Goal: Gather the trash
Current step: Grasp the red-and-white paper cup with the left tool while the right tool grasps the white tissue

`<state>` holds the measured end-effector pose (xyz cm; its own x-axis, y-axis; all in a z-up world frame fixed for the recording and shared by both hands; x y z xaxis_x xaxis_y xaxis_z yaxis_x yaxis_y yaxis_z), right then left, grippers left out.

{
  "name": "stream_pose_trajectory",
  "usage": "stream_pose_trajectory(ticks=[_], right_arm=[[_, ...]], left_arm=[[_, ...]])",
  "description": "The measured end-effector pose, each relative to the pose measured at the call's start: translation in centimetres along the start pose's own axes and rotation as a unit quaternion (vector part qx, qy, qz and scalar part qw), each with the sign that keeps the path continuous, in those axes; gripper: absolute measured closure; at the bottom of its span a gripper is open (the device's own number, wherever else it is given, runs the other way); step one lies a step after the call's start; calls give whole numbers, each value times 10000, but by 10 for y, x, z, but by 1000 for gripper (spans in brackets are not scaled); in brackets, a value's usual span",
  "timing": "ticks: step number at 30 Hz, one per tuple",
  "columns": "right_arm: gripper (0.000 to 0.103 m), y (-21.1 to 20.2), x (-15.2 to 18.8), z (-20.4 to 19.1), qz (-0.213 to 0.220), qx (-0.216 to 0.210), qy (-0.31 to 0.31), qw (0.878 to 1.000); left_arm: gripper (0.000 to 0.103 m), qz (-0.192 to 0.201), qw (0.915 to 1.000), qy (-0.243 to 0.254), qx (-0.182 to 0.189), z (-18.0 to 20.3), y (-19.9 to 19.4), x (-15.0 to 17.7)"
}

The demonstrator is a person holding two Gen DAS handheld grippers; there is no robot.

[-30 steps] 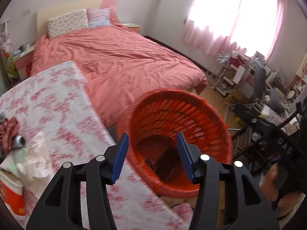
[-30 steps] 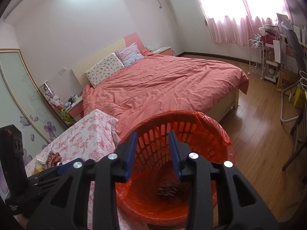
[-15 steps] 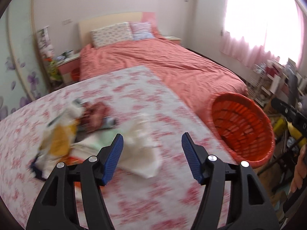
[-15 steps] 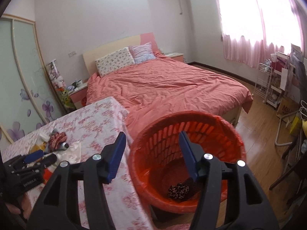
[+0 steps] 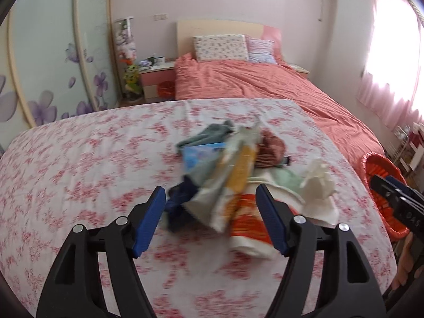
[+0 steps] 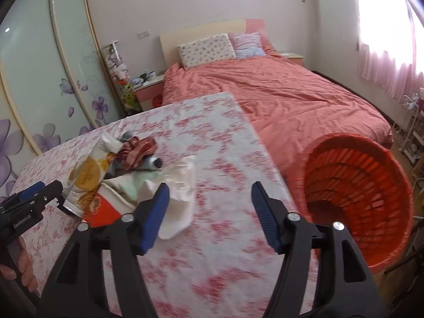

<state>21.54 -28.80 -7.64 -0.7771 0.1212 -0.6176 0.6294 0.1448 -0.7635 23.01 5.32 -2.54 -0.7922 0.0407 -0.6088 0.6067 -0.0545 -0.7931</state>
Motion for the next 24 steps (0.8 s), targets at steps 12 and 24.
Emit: stream_pose_trajectory(ticks=[12,24], right_arm=[[28,86,-13,-41,-732,179,279,9968],[69,76,-3,-43,-699,-176,150,9973]], left_arm=[[33,-30,9998,-215,-27,-40,0,18],[33,-65,9995,-25,311,-20,-5,29]])
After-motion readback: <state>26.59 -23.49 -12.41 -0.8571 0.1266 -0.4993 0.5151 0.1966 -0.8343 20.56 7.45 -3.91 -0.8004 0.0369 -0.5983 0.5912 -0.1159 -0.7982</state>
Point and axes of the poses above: each gripper's, at about its wrist camera, not at the fingertips, and y roughly the way its jaws point, z to its right, x to its underside, the point moved 1 cm from there along y, roughly the way its jaws point, and after that the axes turned 11 degrees about -z, right-handed, at the moved point
